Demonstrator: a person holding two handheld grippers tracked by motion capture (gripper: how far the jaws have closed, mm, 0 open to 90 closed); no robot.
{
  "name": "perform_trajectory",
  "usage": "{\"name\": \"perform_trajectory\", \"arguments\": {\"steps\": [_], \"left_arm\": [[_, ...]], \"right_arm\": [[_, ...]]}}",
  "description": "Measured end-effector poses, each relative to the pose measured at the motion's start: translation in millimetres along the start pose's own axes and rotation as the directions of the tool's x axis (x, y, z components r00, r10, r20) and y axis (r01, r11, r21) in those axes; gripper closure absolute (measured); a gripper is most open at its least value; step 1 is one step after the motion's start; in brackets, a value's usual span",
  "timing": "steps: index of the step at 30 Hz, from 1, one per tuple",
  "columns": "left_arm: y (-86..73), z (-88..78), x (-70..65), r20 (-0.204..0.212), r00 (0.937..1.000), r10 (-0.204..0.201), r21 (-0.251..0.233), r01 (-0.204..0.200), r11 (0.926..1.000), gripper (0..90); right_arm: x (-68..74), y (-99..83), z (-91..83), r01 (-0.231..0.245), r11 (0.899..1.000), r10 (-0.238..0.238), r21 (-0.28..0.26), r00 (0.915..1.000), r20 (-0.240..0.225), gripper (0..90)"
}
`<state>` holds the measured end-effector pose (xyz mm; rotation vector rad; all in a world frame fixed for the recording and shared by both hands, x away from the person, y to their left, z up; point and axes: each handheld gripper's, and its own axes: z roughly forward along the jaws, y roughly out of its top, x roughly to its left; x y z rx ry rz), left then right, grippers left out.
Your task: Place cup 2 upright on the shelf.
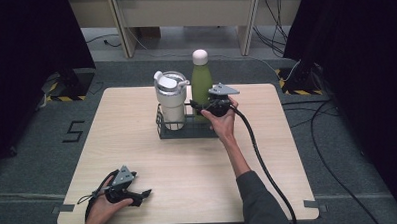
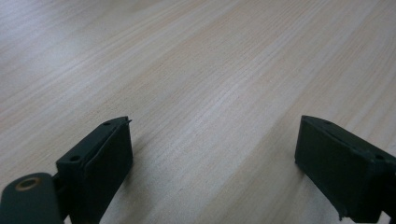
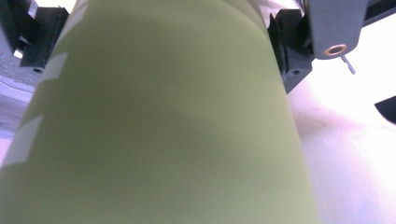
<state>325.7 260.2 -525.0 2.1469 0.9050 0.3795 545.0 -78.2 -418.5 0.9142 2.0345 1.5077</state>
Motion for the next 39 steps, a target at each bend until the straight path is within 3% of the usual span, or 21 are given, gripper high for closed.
{"name": "perform_trajectory", "arguments": {"steps": [11,26,34,39], "left_arm": [[-0.1,0.0,-0.2,-0.001,1.0,0.001,-0.002,-0.001,1.0,10.8],[-0.2,0.2,-0.5,-0.002,1.0,0.003,-0.006,-0.003,1.0,11.0],[-0.3,0.3,-0.6,-0.003,1.0,0.004,-0.007,-0.004,1.0,11.2],[-0.3,0.3,-0.6,-0.003,1.0,0.004,-0.006,-0.004,1.0,11.2]], "right_arm": [[-0.8,-12.3,3.4,-0.012,1.0,0.012,-0.001,0.9999,0.01,20.8],[5.9,-22.9,9.3,0.025,0.999,-0.025,0.026,0.9992,0.029,20.8],[1.7,-30.0,3.6,0.004,1.0,-0.004,0.01,0.9998,0.019,20.8],[4.0,-29.5,3.8,0.032,0.999,-0.032,0.023,0.9992,0.022,20.7]]}}
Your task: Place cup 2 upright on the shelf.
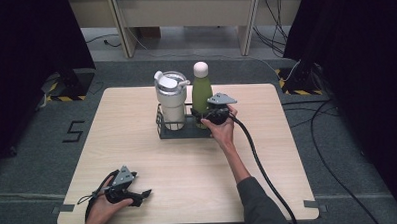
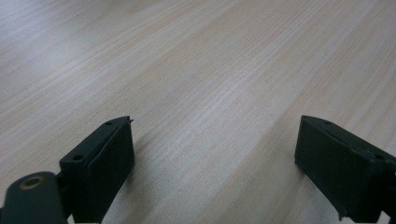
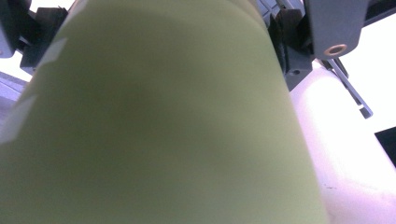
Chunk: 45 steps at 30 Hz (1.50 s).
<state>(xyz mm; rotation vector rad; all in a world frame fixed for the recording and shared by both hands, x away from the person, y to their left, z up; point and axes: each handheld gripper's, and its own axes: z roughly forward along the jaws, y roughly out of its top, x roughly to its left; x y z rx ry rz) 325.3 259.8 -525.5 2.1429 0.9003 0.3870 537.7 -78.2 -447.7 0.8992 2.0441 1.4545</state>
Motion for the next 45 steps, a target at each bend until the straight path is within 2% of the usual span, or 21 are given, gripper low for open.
{"name": "perform_trajectory", "arguments": {"steps": [10,13,22,45], "left_arm": [[0.0,0.0,0.0,0.0,1.0,0.0,0.0,0.0,1.0,11.2],[0.0,0.0,0.0,0.0,1.0,0.0,0.0,0.0,1.0,11.2],[0.0,-0.1,0.0,0.0,1.0,0.0,0.001,0.0,1.0,11.2],[0.0,0.0,0.1,0.0,1.0,0.001,0.001,-0.001,1.0,11.2]], "right_arm": [[-0.4,0.0,-0.9,-0.002,1.0,0.002,0.006,1.0,-0.005,20.0],[-0.3,0.6,-1.2,0.002,1.0,-0.002,0.013,0.9998,0.02,14.5],[2.0,2.5,-6.3,0.006,1.0,-0.006,0.006,0.9993,0.038,15.0],[4.3,9.1,-41.2,-0.001,1.0,0.003,-0.025,0.999,0.045,16.2]]}}
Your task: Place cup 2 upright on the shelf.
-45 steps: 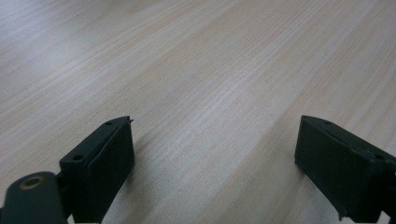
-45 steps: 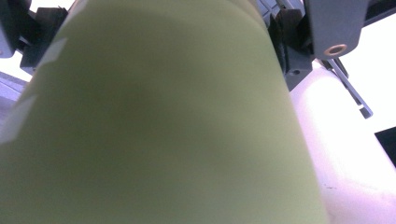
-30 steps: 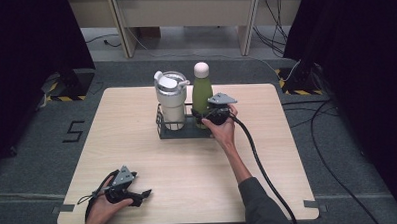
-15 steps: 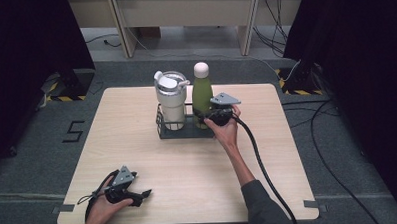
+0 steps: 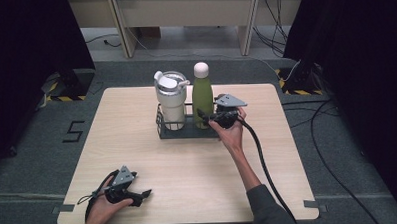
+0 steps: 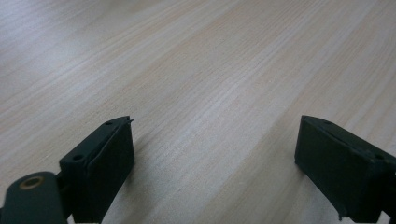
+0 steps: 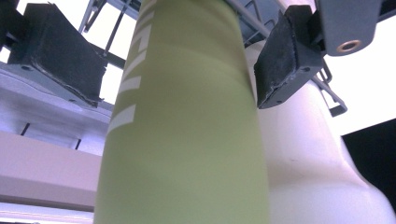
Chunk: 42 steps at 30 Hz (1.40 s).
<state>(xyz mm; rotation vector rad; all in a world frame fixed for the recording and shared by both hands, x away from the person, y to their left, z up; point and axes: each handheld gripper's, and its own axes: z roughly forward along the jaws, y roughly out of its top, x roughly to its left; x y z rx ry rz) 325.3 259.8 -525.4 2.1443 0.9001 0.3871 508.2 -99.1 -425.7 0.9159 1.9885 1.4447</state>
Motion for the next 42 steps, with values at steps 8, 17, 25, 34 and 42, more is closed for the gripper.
{"name": "perform_trajectory", "arguments": {"steps": [8,17,25,34,42], "left_arm": [[0.0,0.0,0.0,0.0,1.0,-0.001,0.0,0.001,1.0,11.1],[0.0,0.0,0.0,0.0,1.0,0.0,0.0,0.0,1.0,11.1],[0.0,0.0,0.0,-0.001,1.0,0.001,0.0,-0.001,1.0,11.1],[0.0,0.0,0.0,-0.001,1.0,0.001,0.0,-0.001,1.0,11.1],[0.0,0.0,0.0,-0.001,1.0,0.001,0.0,-0.001,1.0,11.1]], "right_arm": [[-0.2,-3.6,-15.2,0.001,1.0,-0.001,-0.007,1.0,-0.007,16.1],[3.6,-4.9,-28.9,0.001,1.0,-0.001,-0.007,1.0,-0.004,15.8],[2.6,-9.9,-39.6,-0.006,1.0,0.006,-0.006,0.9999,0.01,15.8],[-1.1,-20.1,-52.9,-0.022,1.0,0.022,-0.003,0.9995,0.022,15.7],[0.9,-25.4,-63.7,-0.023,1.0,0.023,-0.007,0.9997,0.01,15.8]]}}
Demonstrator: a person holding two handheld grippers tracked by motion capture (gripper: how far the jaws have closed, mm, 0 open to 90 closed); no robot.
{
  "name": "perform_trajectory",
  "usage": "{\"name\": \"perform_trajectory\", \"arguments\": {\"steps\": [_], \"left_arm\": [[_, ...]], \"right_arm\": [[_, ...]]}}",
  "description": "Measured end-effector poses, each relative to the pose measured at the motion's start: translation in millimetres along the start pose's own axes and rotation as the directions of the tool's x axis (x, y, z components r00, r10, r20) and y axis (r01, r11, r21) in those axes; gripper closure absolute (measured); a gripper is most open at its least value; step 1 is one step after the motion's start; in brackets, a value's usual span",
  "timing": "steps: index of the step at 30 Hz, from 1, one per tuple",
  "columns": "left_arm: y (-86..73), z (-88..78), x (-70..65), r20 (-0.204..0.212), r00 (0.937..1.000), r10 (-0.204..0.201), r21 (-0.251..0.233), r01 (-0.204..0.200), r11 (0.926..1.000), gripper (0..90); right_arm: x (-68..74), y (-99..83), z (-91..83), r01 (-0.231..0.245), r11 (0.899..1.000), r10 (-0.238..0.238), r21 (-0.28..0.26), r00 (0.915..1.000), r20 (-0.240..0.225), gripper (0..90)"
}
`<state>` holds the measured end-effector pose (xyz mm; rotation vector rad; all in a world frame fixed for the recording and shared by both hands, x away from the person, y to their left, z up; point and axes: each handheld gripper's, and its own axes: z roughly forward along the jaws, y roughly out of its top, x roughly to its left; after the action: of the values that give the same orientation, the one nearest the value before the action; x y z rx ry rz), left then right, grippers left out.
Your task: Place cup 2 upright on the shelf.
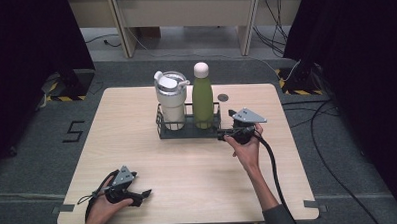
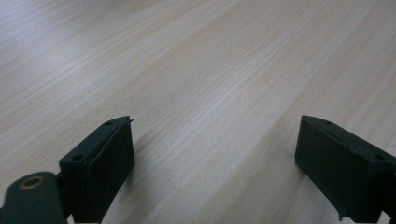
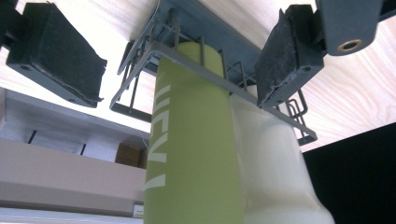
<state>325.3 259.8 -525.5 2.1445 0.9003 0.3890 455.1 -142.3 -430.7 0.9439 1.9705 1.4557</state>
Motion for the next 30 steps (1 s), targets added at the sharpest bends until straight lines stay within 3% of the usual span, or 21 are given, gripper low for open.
{"name": "perform_trajectory", "arguments": {"steps": [14,30], "left_arm": [[0.0,0.0,0.0,0.0,1.0,0.0,0.0,0.0,1.0,11.0],[0.0,0.0,0.0,0.0,1.0,0.0,0.0,0.0,1.0,11.1]], "right_arm": [[7.0,-7.5,-21.1,0.002,1.0,-0.002,-0.02,0.9999,-0.016,16.3],[5.6,-26.7,-42.4,-0.009,1.0,0.01,0.013,0.9997,-0.021,16.5]]}}
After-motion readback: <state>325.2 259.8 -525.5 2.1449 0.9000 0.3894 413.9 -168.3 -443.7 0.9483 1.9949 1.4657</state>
